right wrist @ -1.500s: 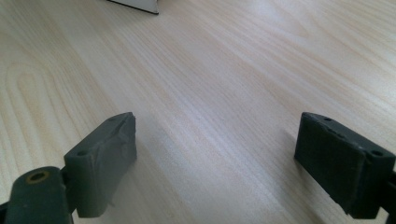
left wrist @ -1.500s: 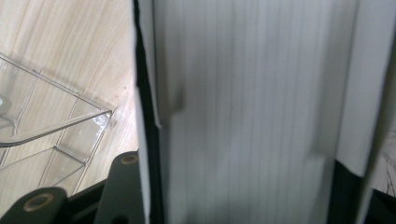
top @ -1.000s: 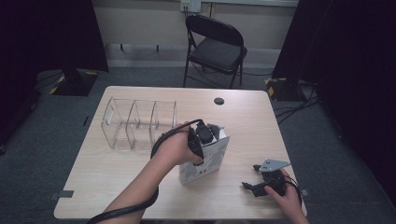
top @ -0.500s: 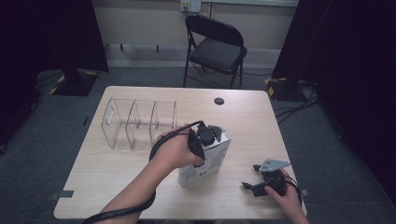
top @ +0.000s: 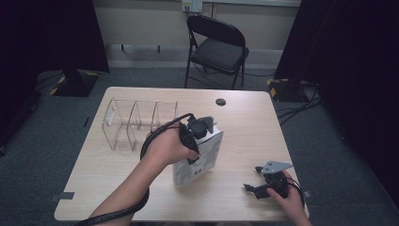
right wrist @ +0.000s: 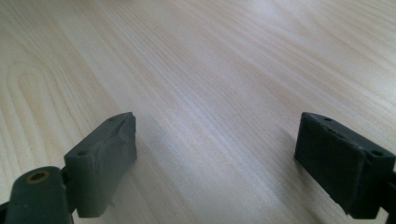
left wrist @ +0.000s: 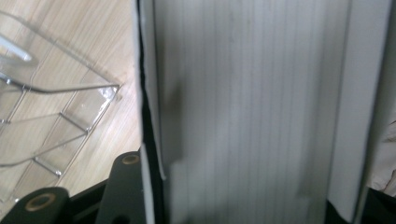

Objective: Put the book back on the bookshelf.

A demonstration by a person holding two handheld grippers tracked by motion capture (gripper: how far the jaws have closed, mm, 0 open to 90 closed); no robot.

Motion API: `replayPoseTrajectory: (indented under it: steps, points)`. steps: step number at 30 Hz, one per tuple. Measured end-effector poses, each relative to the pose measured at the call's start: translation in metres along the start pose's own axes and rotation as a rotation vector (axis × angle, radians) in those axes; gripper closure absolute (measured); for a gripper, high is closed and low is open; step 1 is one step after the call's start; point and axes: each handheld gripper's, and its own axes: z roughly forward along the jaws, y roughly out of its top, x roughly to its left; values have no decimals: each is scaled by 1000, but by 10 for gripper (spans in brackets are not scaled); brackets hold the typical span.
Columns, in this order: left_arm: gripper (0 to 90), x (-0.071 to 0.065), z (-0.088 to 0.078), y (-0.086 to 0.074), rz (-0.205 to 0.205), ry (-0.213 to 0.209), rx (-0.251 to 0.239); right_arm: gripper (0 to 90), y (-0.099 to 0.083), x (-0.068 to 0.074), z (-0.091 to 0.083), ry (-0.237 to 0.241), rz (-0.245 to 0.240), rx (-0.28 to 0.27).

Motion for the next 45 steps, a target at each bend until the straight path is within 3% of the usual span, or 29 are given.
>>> replayPoseTrajectory:
  steps: [11, 12, 16, 19, 23, 33, 39, 45]
  points:
    - [526, 11, -2, -11, -35, -4, 6, 120, -1, 0, -1, 6, -8, 3]
    - [527, 11, -1, -12, -53, -3, -6, 120, -1, 0, -1, 6, -9, 2]
    - [526, 15, -6, -14, -37, 8, 15, 120, -1, 0, -1, 6, -6, 3]
    - [527, 17, -8, -18, -65, 7, 1, 120, -1, 0, -1, 6, -6, 2]
    - [527, 20, -10, -24, -73, 14, -5, 120, -1, 0, -1, 6, -8, 3]
    - [528, 29, -12, -40, -113, 15, 10, 120, -1, 0, -1, 6, -6, 3]
    - [528, 31, -10, -46, -109, 28, 16, 120, -1, 0, -1, 6, -8, 2]
    - [528, 34, -11, -54, -133, 16, 15, 120, -1, 0, -1, 5, -6, 2]
